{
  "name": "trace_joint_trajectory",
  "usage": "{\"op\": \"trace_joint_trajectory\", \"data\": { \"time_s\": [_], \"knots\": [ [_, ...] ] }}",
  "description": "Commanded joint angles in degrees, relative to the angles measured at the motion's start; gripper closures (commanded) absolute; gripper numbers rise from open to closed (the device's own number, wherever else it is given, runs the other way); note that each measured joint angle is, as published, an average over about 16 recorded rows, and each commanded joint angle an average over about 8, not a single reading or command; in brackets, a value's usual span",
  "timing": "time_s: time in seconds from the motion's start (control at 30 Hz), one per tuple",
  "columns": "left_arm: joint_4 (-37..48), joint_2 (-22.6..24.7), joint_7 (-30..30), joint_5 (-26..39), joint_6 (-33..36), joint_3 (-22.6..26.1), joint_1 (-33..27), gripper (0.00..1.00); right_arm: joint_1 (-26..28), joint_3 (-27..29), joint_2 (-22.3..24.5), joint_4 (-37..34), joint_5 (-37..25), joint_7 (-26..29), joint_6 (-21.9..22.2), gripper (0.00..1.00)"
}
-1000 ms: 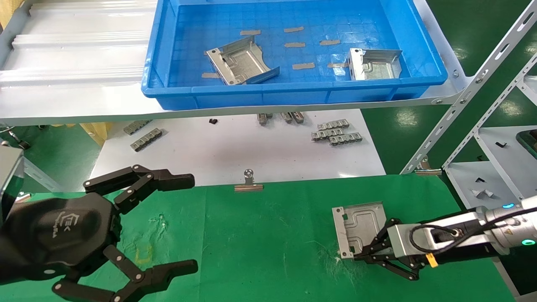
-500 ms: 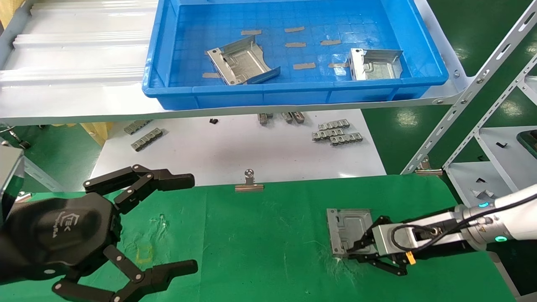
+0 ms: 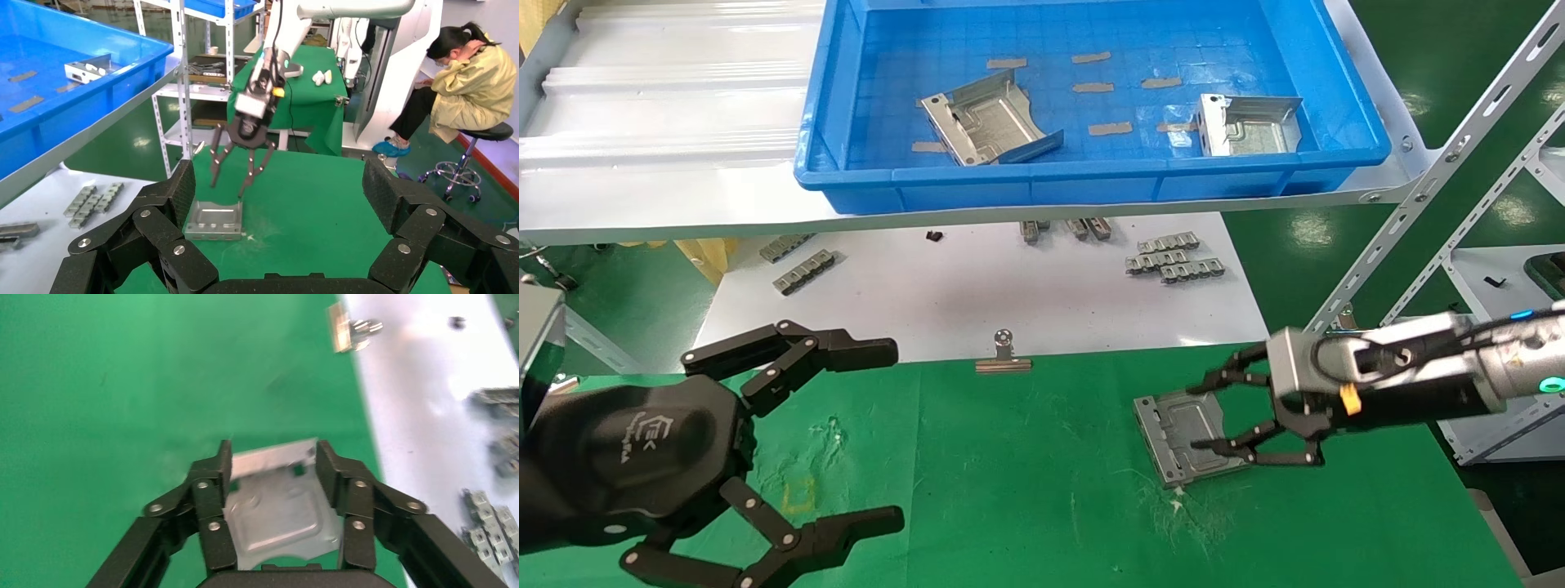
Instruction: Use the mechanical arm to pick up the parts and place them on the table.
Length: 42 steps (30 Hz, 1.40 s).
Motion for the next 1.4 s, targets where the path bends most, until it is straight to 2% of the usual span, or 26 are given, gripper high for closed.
{"op": "trace_joint_trajectory", "data": {
  "time_s": [0.03, 0.23, 0.37, 0.47, 1.03, 1.4],
  "knots": [
    [0.0, 0.0, 0.0, 0.0, 0.0, 0.0, 0.0, 0.0, 1.04, 0.48, 0.4, 0.17, 0.91, 3.38, -0.46, 0.0],
    [0.0, 0.0, 0.0, 0.0, 0.0, 0.0, 0.0, 0.0, -0.18, 2.98, 4.36, 6.65, 8.79, 18.39, -0.66, 0.0],
    [0.01, -0.01, 0.0, -0.01, -0.01, 0.0, 0.01, 0.0, -1.68, 3.93, 6.2, 9.86, 12.95, 23.82, -0.77, 0.0],
    [0.02, -0.01, 0.0, -0.01, -0.01, 0.0, 0.02, 0.0, -2.22, 4.2, 6.68, 10.79, 14.28, 25.18, -0.84, 0.0],
    [0.02, -0.01, 0.0, -0.01, -0.01, 0.0, 0.01, 0.0, -2.04, 4.31, 6.08, 9.91, 12.31, 22.89, -0.55, 0.0],
    [0.02, -0.01, 0.01, -0.01, -0.01, 0.0, 0.01, 0.0, -8.43, 11.43, 8.38, 18.97, 13.14, 26.28, 0.41, 0.0]
  ]
}}
